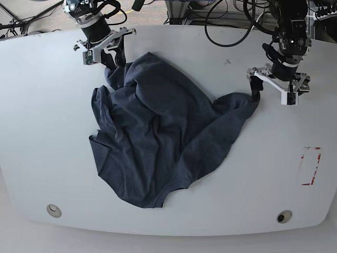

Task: Fold the T-shirt properly
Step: 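Lower both grippers toward the crumpled navy T-shirt edges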

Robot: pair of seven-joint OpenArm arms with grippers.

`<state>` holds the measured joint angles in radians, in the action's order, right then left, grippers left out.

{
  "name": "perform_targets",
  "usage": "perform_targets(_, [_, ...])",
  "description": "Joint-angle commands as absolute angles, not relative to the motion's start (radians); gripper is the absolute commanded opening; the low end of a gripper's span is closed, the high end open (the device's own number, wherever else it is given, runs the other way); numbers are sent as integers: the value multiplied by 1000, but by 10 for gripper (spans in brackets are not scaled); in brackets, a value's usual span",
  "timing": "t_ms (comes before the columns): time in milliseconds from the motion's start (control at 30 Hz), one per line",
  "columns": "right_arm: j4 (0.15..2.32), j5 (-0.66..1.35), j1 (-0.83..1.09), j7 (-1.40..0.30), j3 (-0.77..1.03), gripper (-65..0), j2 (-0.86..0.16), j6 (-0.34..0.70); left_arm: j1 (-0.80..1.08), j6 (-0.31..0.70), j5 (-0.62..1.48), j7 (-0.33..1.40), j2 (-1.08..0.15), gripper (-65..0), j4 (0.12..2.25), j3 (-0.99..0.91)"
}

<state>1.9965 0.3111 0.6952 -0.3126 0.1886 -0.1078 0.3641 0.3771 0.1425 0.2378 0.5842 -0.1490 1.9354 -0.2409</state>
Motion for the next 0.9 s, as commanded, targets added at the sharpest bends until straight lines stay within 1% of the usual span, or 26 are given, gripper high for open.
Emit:
perform_targets(0, [2018, 317, 699, -285, 191, -469, -114, 369, 358, 145, 243, 570, -157, -58, 1936, -223])
perform_targets(167, [2017, 315, 651, -285, 199, -469, -122, 369, 302, 145, 243, 570, -157, -58, 1854, -163])
perform_targets(367, [2017, 317, 624, -286, 246, -469, -122, 374, 245, 145, 243, 567, -150, -58, 1736, -157])
perform_targets(567, [2017, 317, 608, -288, 251, -468, -133, 374, 214, 145, 243, 565, -156, -58, 1704, -104])
perform_targets(600, [2017, 317, 607, -288, 251, -450, -145, 375, 213, 145, 243, 565, -156, -58, 1704, -94])
perform_targets(667, [2017, 318, 605, -288, 248, -395, -156, 372, 211, 145, 243, 565, -154, -63, 1704, -79])
perform_targets(733, [2017, 323, 590, -288, 248, -322, -157, 371, 209, 145, 243, 565, -153, -65, 1696, -58])
perform_targets(767, [2017, 323, 582, -288, 249, -298, -157, 371, 208, 145, 243, 565, -153, -75, 1687, -51])
perform_targets(800, [2017, 321, 576, -288, 249, -285, -157, 371, 206, 145, 243, 565, -151, -96, 1676, -48])
perform_targets(867, [2015, 321, 567, -288, 249, -292, -157, 371, 179, 145, 243, 567, -151, -164, 1655, -48])
